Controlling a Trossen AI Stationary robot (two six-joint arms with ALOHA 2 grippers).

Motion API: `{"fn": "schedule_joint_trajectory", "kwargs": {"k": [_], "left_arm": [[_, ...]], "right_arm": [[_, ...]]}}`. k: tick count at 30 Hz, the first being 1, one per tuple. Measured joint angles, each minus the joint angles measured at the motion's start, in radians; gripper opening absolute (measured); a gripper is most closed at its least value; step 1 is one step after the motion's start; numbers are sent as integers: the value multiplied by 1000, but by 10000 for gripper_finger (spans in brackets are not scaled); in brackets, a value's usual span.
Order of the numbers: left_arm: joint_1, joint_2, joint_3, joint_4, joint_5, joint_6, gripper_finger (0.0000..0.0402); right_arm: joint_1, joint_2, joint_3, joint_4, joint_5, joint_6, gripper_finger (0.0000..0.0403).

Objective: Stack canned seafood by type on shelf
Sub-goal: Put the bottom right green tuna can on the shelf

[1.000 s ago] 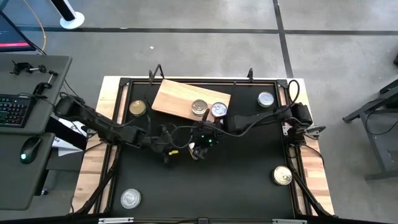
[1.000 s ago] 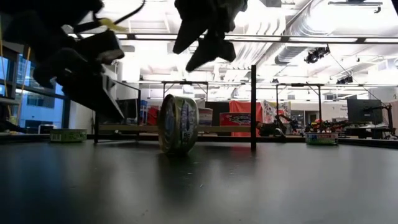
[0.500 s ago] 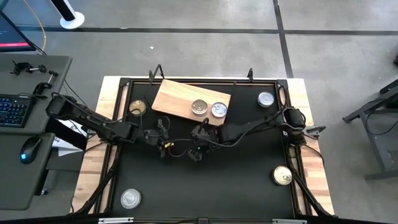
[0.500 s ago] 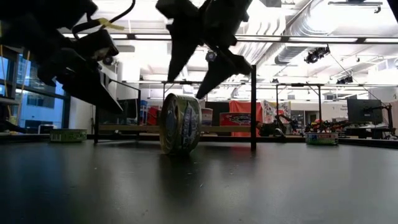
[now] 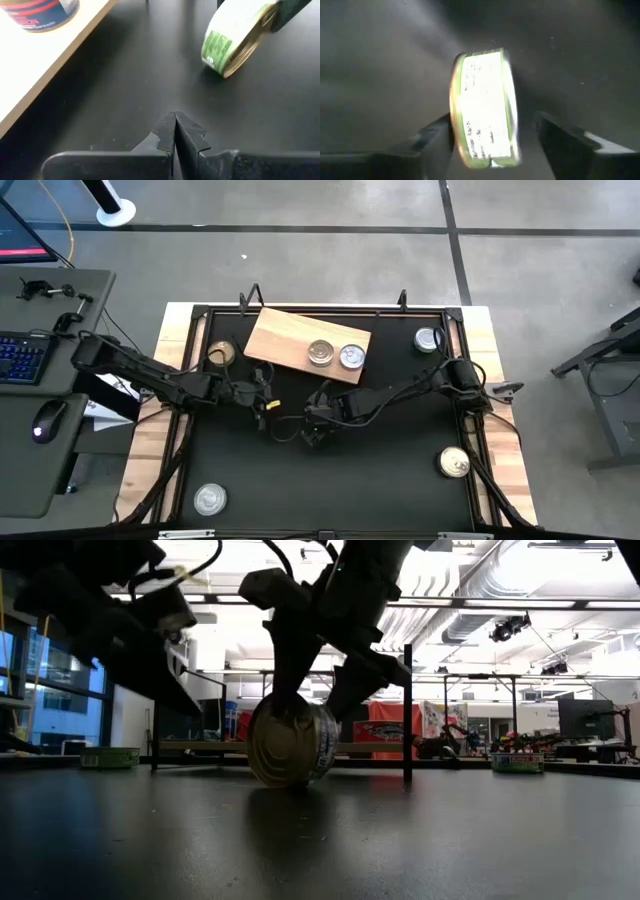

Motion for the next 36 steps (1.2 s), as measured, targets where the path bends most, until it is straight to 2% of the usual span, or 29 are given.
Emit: {"fn": "schedule_joint_trajectory", "kwargs": {"k": [6, 11, 16, 20, 24, 28, 30, 36], "left_arm": [[27, -115, 73, -160, 8, 9, 0], [32, -245, 115, -284, -52, 43, 0], [30, -388, 121, -351, -65, -15, 0], [29, -488, 121, -363, -65, -92, 0], [10, -554, 123, -339, -67, -97, 0], [-14, -573, 125, -296, -71, -70, 0], [-25, -573, 125, -276, -73, -52, 0], [-45, -567, 125, -269, -111, -61, 0]], "right_arm": [[-12, 0, 30, -23, -15, -58, 114], [-68, 0, 176, -81, -67, -245, 115], [-173, -1, 399, -200, -9, -409, 115], [-288, -5, 496, -206, 5, -476, 115], [-412, -4, 471, -145, -105, -450, 115], [-513, 11, 378, 8, -279, -347, 115], [-540, 33, 344, 89, -350, -299, 115], [-562, 106, 333, 247, -459, -234, 115]]}}
